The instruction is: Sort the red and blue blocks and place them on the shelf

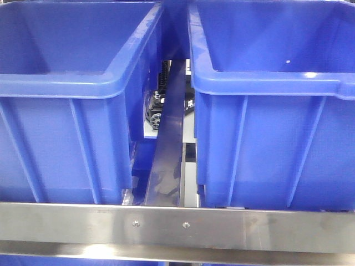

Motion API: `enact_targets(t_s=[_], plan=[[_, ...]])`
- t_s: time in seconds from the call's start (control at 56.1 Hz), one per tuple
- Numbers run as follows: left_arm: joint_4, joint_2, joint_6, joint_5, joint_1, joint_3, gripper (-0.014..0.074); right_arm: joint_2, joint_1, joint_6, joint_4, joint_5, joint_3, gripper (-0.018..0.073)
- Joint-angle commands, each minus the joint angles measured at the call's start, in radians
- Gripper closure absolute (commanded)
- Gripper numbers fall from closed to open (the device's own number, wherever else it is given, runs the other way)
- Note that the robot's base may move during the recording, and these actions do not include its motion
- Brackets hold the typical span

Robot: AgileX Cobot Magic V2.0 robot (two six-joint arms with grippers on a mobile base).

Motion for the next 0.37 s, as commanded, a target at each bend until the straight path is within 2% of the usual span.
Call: enact_targets(t_s=[0.0, 0.356], plan=[[-0.011, -0.017, 0.001, -0.088, 0.003, 0.028, 0.0517, 0.009, 0.001, -0.008, -0.012, -0.093, 0.000, 0.0503], [-0.011, -0.017, 0.001, -0.088, 0.003, 0.028, 0.0517, 0.009, 0.001, -0.008, -0.012, -0.093, 0.000, 0.0503]])
